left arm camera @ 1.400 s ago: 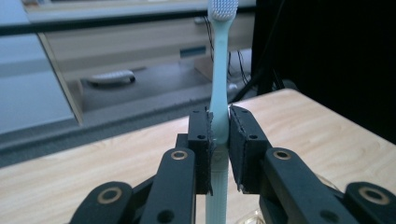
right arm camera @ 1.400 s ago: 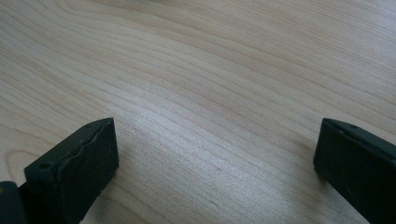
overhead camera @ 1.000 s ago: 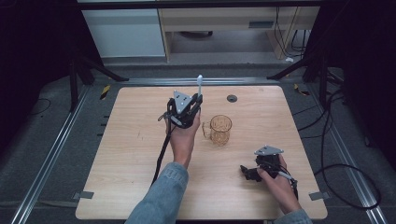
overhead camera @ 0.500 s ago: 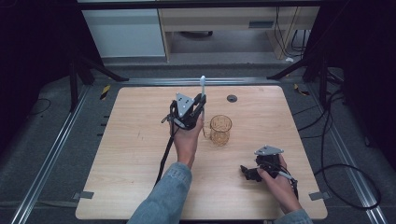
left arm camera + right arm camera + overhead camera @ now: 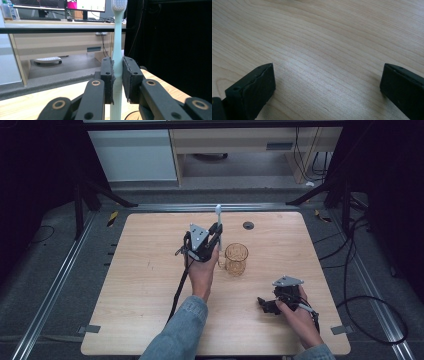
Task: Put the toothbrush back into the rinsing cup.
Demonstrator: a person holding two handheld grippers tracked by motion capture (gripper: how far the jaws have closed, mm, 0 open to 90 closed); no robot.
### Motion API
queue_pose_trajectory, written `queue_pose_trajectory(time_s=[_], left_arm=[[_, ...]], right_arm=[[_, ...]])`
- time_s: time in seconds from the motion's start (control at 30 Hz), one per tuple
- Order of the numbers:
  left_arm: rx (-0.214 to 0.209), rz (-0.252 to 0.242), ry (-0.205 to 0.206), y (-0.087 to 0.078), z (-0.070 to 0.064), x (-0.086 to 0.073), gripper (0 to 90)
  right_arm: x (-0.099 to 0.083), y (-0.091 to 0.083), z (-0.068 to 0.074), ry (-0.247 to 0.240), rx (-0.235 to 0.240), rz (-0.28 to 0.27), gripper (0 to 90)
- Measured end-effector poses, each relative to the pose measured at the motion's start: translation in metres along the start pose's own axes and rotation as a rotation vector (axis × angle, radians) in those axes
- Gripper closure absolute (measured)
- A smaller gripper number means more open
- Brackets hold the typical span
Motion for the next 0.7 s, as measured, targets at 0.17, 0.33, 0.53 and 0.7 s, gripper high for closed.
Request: queue_pose_trajectory(time_s=[0.17, 0.33, 0.53, 0.7], left_arm=[[-0.006, -0.008, 0.001, 0.001, -0.001, -0.002, 78.8], [-0.008, -0.01, -0.002, 0.002, -0.002, -0.005, 78.8], [-0.004, -0.006, -0.007, 0.004, 0.0, -0.009, 78.8], [-0.005, -0.002, -0.004, 0.005, -0.001, -0.014, 78.8]], right_arm=[[0.0, 0.0, 0.0, -0.001, -0.001, 0.0, 0.3], [0.0, 0.0, 0.0, 0.0, 0.0, 0.0, 0.3], [0.0, 0.001, -0.001, -0.02, -0.012, -0.005, 0.4], [0.0, 0.001, -0.001, -0.02, -0.012, -0.006, 0.3]])
Point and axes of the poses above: each handheld gripper's, and its own axes: y roughly forward along the jaws, x roughly out of its top, z roughly to its left, the point moved 5 cm from there along y, roughly forward along the jaws, and after that the axes turned 3 degrees about -y, right-handed, at the moved point
